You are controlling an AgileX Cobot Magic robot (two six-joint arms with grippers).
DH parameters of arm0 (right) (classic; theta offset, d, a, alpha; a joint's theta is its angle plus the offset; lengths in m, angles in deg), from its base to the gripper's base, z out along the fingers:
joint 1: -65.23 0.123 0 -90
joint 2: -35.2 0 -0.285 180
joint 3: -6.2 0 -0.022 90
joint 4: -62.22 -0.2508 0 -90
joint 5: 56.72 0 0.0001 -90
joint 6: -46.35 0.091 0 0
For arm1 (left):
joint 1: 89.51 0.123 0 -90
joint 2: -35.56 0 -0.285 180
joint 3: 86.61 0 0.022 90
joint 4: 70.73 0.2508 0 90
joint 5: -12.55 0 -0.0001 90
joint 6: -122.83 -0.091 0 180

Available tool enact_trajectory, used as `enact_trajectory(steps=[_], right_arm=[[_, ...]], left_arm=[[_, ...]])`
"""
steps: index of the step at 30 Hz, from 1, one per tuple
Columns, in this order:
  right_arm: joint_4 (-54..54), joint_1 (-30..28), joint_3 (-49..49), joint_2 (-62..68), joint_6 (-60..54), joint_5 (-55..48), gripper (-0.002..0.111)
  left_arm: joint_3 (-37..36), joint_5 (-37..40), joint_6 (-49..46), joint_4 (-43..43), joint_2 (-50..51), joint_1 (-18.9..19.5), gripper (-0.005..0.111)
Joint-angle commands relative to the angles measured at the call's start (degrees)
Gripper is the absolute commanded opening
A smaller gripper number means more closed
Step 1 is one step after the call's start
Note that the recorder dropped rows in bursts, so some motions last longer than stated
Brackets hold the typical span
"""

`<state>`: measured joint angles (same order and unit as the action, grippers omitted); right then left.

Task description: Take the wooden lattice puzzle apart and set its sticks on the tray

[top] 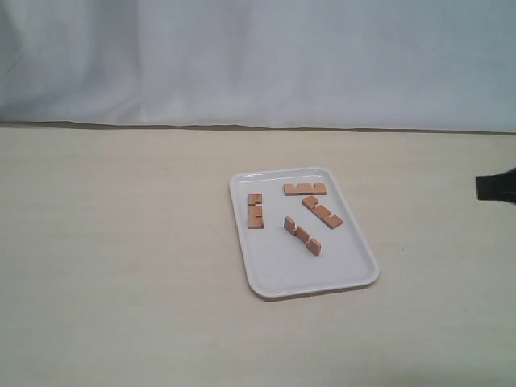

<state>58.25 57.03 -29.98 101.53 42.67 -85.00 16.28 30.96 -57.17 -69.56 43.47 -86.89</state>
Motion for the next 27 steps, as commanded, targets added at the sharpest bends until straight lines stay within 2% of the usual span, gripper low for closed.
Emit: enact_trajectory(steps=[1, 6, 11, 14, 17, 22, 27], right_arm=[[-0.1, -0.3, -10.8, -15.6, 0.5, 10.0, 0.005], [-0.1, -0.3, -22.0, -34.6, 3.7, 18.5, 0.005], [0.2, -0.3, -25.5, -51.0, 3.2, 20.2, 0.005], [0.2, 0.1, -25.4, -55.8, 3.2, 19.1, 0.005], [0.2, 2.9, -25.2, -58.5, 3.3, 18.8, 0.005], [0.3, 6.4, -23.1, -58.5, 3.3, 15.9, 0.005], [0.6, 7.0, -22.8, -58.5, 3.2, 16.2, 0.005]], left_arm=[[-0.1, -0.7, 0.0, -0.2, -0.1, 0.0, 0.0], [-0.1, -0.7, 0.0, -0.2, -0.1, 0.0, 0.0], [-0.1, -0.7, 0.0, -0.2, -0.1, 0.0, 0.0], [-0.1, -0.7, 0.0, -0.2, -0.1, 0.0, 0.0], [-0.1, -0.7, 0.0, -0.2, -0.1, 0.0, 0.0], [-0.1, -0.7, 0.0, -0.2, -0.1, 0.0, 0.0], [-0.1, -0.7, 0.0, -0.2, -0.1, 0.0, 0.0]])
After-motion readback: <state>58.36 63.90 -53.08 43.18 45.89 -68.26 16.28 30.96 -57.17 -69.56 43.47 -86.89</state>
